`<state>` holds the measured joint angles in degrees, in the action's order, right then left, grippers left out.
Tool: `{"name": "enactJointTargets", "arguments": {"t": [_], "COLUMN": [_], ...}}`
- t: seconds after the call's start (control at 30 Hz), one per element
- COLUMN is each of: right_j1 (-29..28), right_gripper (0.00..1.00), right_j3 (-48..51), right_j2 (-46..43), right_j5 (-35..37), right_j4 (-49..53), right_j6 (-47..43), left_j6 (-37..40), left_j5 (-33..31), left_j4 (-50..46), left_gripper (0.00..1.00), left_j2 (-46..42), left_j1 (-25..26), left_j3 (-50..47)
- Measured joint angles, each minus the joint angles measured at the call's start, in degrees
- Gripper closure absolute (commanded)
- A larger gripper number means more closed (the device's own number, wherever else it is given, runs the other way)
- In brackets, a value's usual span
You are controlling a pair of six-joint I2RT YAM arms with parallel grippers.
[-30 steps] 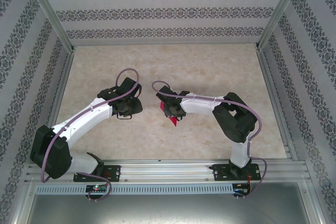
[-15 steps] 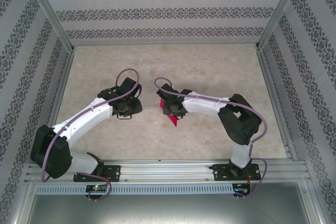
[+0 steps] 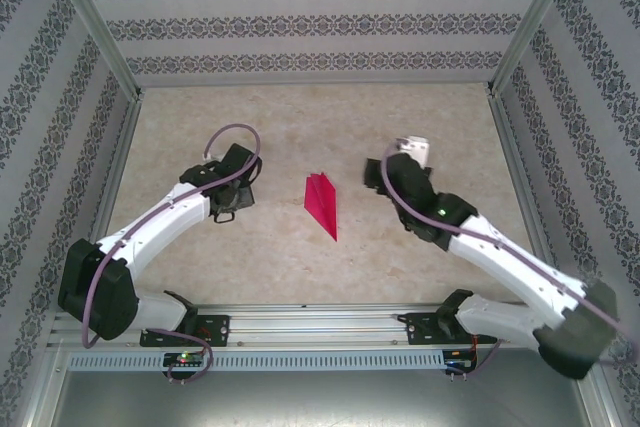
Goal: Fold a paper plane with a square sheet of paper (pick it up from the middle)
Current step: Reset both arms
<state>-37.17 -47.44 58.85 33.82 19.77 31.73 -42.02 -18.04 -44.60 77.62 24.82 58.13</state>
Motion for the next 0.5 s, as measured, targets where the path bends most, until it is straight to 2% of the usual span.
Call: {"name": "enactJointTargets", "arguments": {"t": [0.07, 0.2, 0.3, 0.37, 0.5], "right_j1": [5.92, 17.55, 23.47, 25.99, 28.37], "right_gripper": [0.13, 0.11, 0.11, 0.11, 0.10], "right_j3": [6.29, 13.79, 16.70, 18.10, 19.43], "right_j2": [-2.47, 0.44, 5.14, 8.83, 17.31], "right_j5": [1.55, 1.05, -1.92, -4.20, -9.92], "right_j4": [-4.07, -10.10, -17.18, -22.82, -34.01], "right_j6": [-5.01, -13.07, -17.31, -19.34, -24.87], "left_j6": [0.87, 2.43, 3.32, 4.44, 8.22], "left_j5": [-1.99, -4.59, -5.62, -7.45, -15.21], "left_j4": [0.42, 2.51, 5.07, 8.07, 18.23], "left_gripper": [0.09, 0.03, 0.02, 0.01, 0.00], "left_j2": [-0.02, -0.07, 0.09, 0.46, 1.01], "left_j1": [-3.78, -12.74, -17.27, -18.60, -18.88], "left_j3": [-0.15, -1.51, -2.69, -4.13, -10.56]}}
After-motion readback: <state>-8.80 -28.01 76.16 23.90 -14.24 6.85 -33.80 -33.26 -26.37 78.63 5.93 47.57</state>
